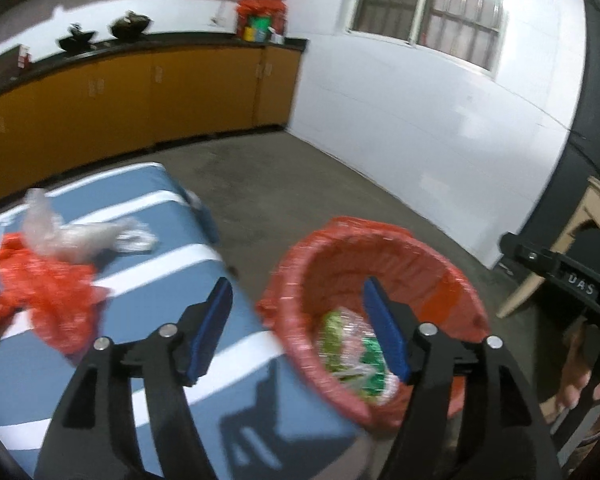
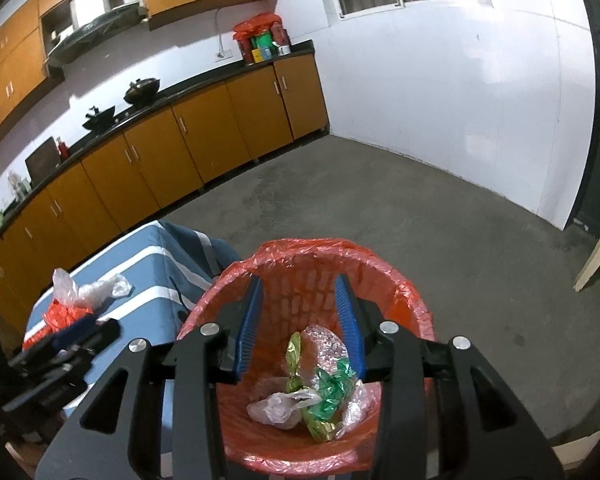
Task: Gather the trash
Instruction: 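Move both open tools back toward the red bags on the table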
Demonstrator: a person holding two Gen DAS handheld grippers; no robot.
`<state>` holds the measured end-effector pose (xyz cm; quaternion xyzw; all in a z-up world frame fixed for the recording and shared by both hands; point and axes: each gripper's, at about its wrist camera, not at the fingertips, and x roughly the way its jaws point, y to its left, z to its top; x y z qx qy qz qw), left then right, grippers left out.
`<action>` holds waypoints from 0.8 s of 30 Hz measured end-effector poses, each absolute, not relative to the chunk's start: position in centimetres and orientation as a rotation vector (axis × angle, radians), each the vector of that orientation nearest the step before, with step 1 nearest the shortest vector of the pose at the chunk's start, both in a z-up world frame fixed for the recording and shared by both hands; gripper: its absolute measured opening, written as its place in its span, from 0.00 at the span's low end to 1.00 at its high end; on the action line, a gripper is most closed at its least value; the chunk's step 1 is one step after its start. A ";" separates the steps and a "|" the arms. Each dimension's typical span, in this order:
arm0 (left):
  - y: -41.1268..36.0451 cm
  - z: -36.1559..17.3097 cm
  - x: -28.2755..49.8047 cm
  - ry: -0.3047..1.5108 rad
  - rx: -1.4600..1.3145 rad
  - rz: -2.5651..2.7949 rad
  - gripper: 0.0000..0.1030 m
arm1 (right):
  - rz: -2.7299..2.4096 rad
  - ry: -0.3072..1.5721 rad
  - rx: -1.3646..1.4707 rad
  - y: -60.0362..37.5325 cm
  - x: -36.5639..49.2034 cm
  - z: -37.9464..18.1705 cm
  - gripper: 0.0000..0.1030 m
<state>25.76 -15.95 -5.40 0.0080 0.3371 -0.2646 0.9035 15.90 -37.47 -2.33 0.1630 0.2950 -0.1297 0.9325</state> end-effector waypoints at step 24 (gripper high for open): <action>8.7 -7.0 24.1 0.614 -0.053 0.081 0.84 | 0.157 0.661 0.091 -18.8 24.5 -3.2 0.38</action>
